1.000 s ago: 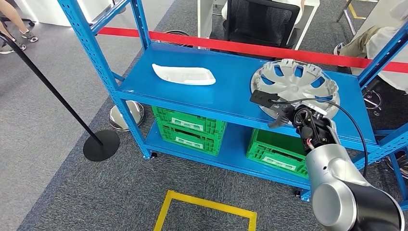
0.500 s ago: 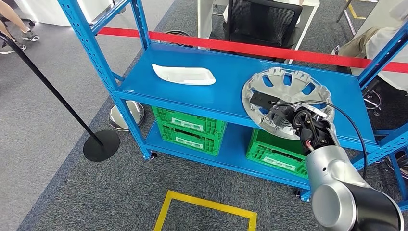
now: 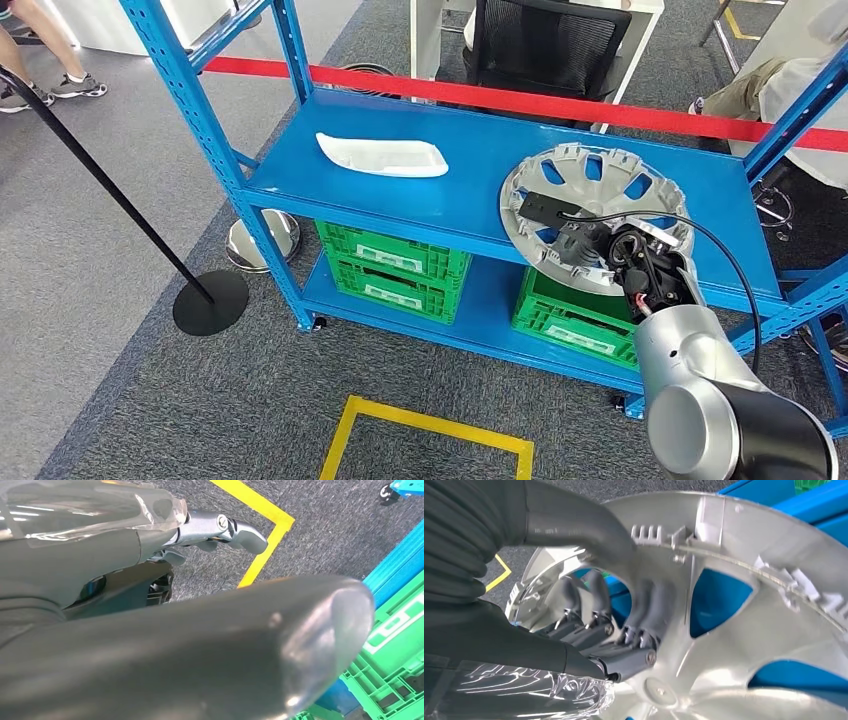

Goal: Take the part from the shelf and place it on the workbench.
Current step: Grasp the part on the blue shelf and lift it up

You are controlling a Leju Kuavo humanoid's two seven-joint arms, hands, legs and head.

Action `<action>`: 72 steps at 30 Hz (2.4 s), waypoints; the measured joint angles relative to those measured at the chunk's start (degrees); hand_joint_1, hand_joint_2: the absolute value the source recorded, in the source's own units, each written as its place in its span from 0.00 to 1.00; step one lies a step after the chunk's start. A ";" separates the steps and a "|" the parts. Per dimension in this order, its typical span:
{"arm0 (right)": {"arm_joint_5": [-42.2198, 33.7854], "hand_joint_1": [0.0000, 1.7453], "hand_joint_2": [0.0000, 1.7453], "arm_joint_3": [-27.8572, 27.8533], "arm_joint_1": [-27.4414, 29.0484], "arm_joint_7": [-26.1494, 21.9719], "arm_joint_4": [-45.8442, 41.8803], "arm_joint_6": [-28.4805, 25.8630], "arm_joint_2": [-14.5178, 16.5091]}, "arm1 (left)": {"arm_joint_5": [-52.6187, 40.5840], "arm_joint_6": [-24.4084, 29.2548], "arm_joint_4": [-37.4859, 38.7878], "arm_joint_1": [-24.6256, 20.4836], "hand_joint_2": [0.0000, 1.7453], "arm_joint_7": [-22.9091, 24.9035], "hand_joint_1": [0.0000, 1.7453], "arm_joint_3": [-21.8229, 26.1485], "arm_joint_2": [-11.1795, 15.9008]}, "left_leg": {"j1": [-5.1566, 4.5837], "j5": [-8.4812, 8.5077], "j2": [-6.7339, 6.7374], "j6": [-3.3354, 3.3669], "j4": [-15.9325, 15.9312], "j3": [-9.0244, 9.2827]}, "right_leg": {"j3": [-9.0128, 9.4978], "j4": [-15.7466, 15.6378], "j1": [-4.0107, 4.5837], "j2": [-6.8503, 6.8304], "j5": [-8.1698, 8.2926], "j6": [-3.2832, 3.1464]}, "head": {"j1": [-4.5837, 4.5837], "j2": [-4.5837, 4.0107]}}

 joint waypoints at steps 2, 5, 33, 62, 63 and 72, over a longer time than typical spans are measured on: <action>0.18 0.00 1.00 -0.01 -0.07 0.01 0.00 0.06 -0.03 | -0.01 0.00 0.00 0.00 0.00 -0.01 0.00 0.01 0.00 | 0.00 0.00 0.00 0.00 0.00 0.01 | 0.01 0.00 0.00 0.00 0.00 0.00 | 0.01 0.00; 0.50 0.00 1.00 -0.02 0.10 0.05 0.01 1.06 -0.04 | -0.08 0.00 0.00 0.01 0.00 0.01 0.00 0.02 0.01 | 0.00 0.00 0.00 0.00 0.00 0.00 | 0.00 0.00 0.00 0.00 0.00 0.00 | 0.00 0.00; 3.23 0.00 1.00 0.28 -7.81 1.15 -0.08 3.62 1.83 | -0.46 -0.98 -0.01 -0.38 0.00 0.09 0.00 0.02 -0.16 | 0.00 0.00 -0.01 0.00 0.00 -0.02 | -0.01 0.00 0.00 -0.01 0.00 0.00 | 0.00 0.00; 0.52 0.00 1.00 -0.94 -2.28 0.53 -0.15 3.63 2.89 | -2.04 -1.32 0.00 -1.18 0.25 7.11 0.00 -0.32 -0.58 | 0.00 0.00 -0.01 0.00 0.00 -0.02 | -0.02 0.00 0.00 0.00 0.00 0.00 | -0.01 0.00; 0.59 0.00 1.00 -0.94 -2.30 0.60 -0.19 3.62 2.91 | -2.05 -1.32 0.00 -1.18 0.50 7.46 0.00 -0.32 -0.59 | 0.00 0.00 -0.01 0.00 0.00 -0.02 | -0.02 0.00 0.00 0.00 0.00 0.00 | -0.01 0.00; 0.97 0.00 1.00 -0.94 -3.12 1.20 -0.71 3.64 2.99 | -2.42 -0.99 -0.02 -1.27 1.00 8.66 0.00 -0.40 -0.64 | -0.18 0.40 0.10 1.41 -0.88 0.57 | -0.56 1.24 -0.51 -0.02 -0.96 0.89 | 0.07 0.00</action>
